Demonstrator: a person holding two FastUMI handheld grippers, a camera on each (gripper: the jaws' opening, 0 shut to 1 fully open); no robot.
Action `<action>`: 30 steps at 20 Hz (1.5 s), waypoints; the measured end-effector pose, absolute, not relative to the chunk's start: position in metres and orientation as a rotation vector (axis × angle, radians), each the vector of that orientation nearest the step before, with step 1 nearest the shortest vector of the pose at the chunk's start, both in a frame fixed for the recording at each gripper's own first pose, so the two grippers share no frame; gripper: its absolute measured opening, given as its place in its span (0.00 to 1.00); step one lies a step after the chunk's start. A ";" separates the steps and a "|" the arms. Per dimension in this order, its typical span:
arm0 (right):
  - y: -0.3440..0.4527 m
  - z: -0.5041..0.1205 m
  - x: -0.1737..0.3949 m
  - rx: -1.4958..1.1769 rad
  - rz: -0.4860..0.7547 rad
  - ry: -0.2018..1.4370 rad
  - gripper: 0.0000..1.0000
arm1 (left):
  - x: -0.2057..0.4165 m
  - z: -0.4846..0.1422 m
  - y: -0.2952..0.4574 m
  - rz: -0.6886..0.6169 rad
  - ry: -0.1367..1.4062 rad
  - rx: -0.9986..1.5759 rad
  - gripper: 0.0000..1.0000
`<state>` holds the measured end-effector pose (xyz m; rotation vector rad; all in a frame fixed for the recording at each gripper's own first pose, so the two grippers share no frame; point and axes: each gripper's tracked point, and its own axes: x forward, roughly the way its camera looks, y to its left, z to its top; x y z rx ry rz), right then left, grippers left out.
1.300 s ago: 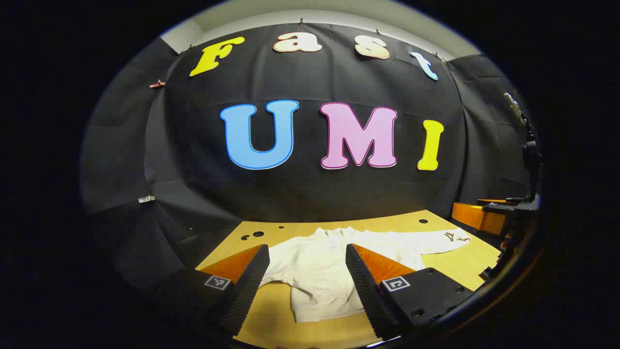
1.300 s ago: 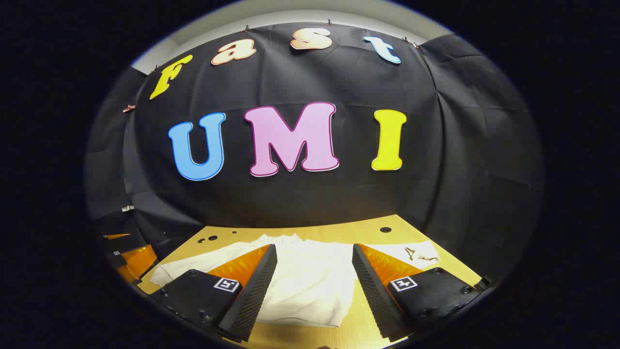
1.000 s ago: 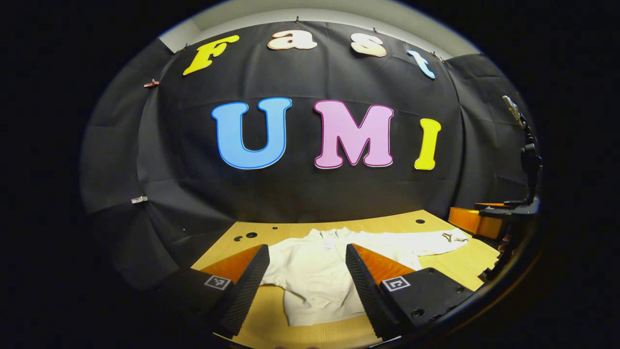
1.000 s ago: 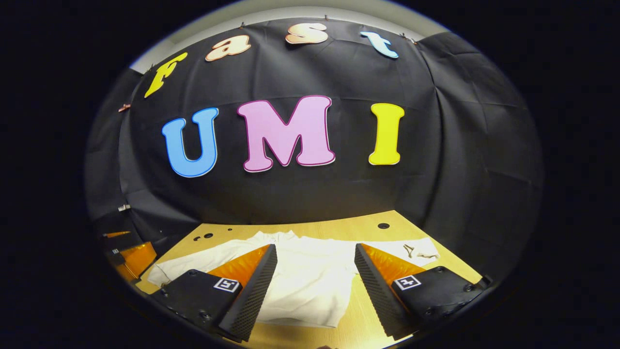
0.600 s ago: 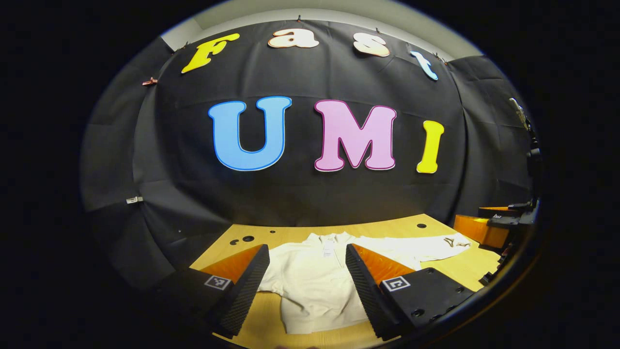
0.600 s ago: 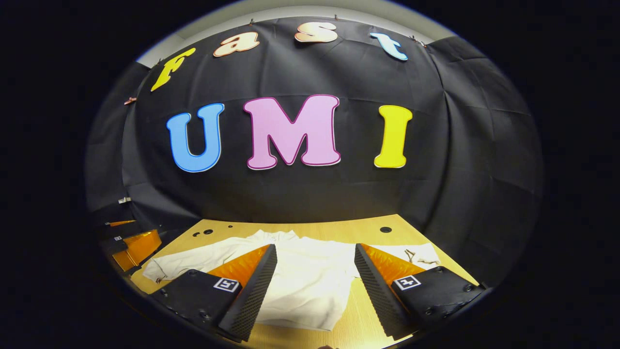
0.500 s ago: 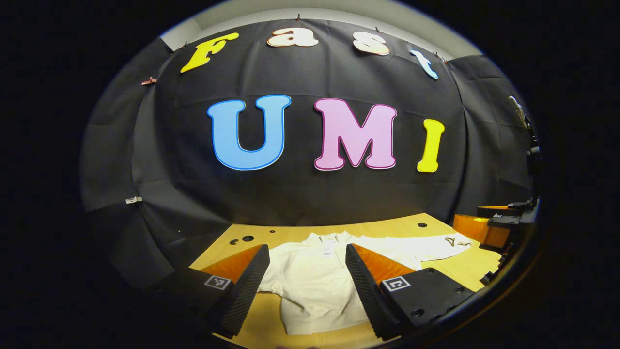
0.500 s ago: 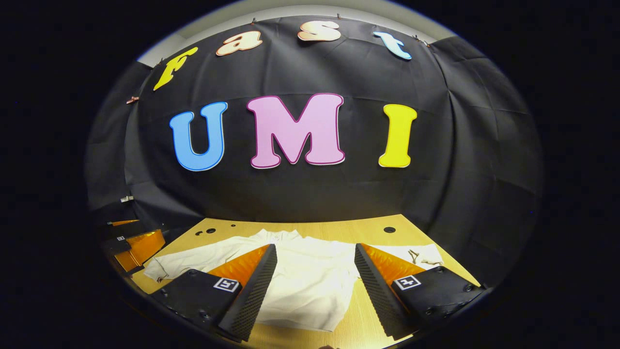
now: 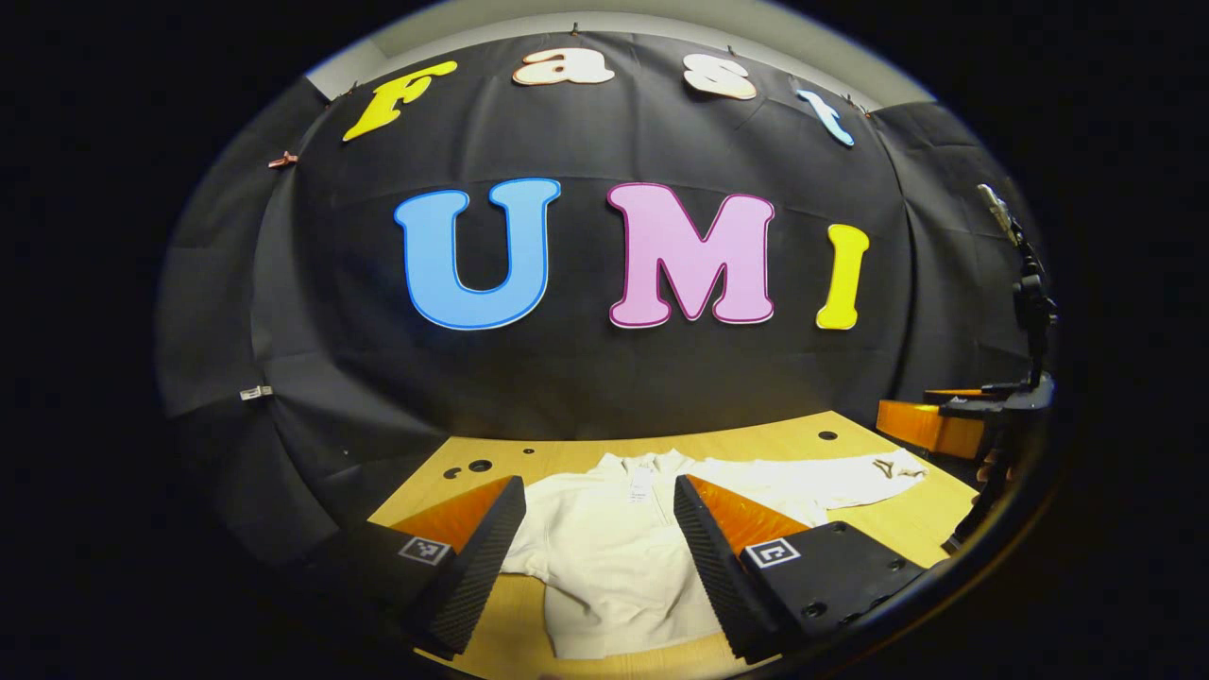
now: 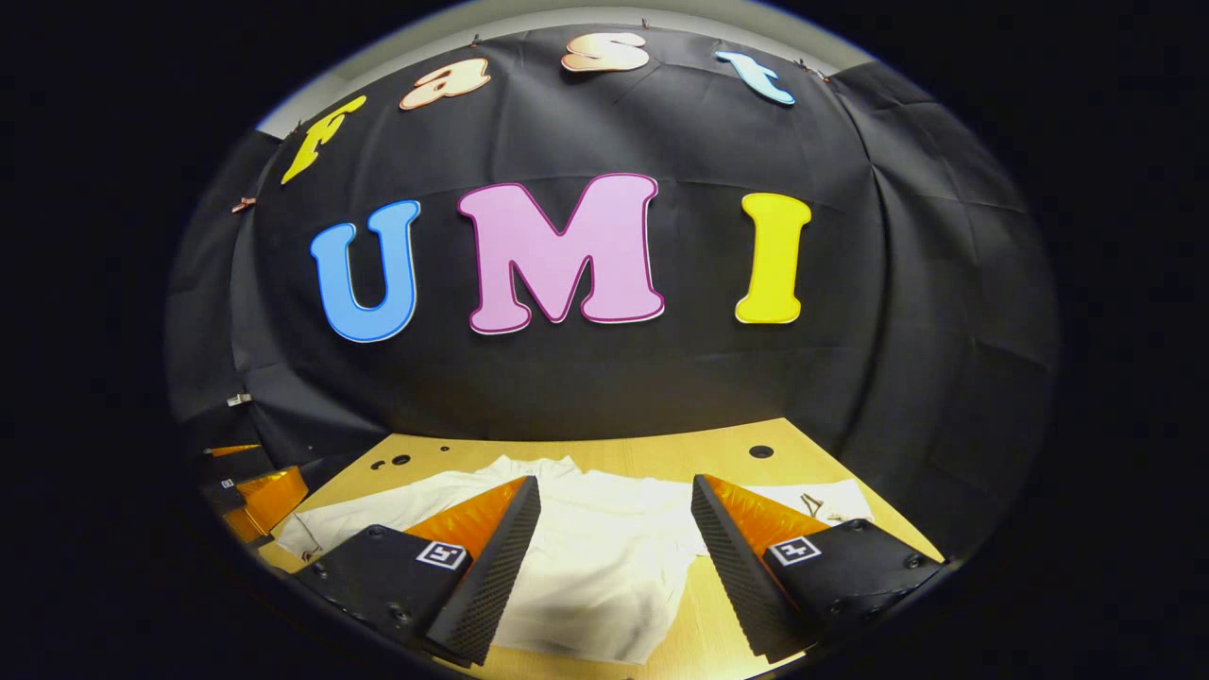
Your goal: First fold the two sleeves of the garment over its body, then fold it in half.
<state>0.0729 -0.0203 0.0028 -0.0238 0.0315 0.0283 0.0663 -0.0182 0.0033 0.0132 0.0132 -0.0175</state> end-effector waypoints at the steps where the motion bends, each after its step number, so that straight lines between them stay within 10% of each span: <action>1: -0.026 0.004 0.079 -0.026 0.018 0.038 0.99 | 0.067 0.002 -0.018 -0.017 0.021 0.018 0.97; 30: -0.319 -0.123 0.220 -0.037 -0.379 0.414 0.98 | 0.132 -0.030 -0.014 -0.008 0.178 0.005 0.98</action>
